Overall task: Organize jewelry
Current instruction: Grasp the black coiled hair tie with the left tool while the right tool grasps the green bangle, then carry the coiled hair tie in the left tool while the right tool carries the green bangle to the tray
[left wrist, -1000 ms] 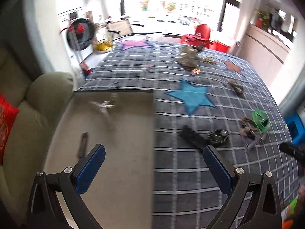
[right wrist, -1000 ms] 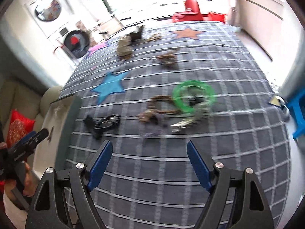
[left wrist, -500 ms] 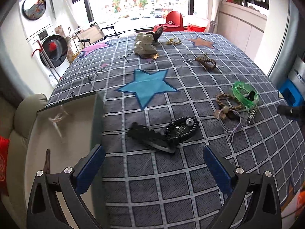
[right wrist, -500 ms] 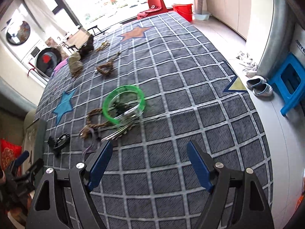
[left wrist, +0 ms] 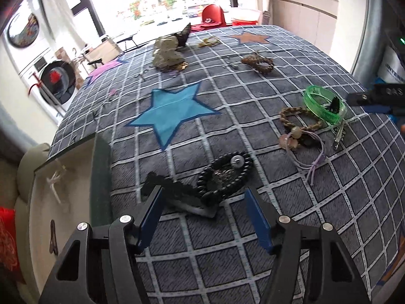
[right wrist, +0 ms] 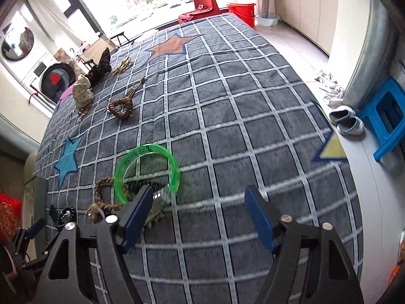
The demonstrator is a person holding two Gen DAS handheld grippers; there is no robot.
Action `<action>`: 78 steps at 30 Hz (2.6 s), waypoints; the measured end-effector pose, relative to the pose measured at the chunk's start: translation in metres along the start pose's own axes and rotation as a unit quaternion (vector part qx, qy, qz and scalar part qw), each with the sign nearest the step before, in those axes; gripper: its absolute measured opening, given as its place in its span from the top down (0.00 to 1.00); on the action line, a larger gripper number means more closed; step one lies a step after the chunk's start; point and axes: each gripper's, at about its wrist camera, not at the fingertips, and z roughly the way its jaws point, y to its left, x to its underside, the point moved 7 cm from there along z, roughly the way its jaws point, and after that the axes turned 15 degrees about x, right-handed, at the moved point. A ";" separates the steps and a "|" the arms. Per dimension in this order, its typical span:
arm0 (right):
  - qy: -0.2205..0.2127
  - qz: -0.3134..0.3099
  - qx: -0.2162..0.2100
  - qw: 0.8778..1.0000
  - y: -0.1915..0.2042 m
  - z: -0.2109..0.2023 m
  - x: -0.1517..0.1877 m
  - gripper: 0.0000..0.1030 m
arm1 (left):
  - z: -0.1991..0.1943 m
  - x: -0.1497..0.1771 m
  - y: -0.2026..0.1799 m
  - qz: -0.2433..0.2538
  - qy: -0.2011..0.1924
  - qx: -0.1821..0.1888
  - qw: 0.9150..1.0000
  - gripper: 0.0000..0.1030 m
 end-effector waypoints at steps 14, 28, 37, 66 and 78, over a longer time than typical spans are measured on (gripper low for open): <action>-0.019 -0.081 0.060 0.995 0.032 0.022 -0.018 0.53 | 0.017 -0.003 -0.007 0.015 0.018 0.017 1.000 0.60; -0.040 -0.067 0.023 0.997 0.039 0.006 -0.013 0.93 | -0.002 -0.013 -0.002 -0.016 -0.019 0.057 0.998 0.80; -0.049 -0.053 -0.015 0.997 0.037 -0.025 -0.004 0.93 | -0.019 -0.014 0.001 -0.033 -0.038 0.063 0.997 0.89; -0.047 -0.122 -0.078 0.988 0.115 -0.098 0.078 0.93 | -0.113 0.039 0.048 -0.112 -0.118 0.068 0.984 0.89; -0.058 -0.205 -0.117 0.970 0.221 -0.126 0.100 0.93 | -0.147 0.090 0.125 -0.199 -0.144 0.054 0.968 0.89</action>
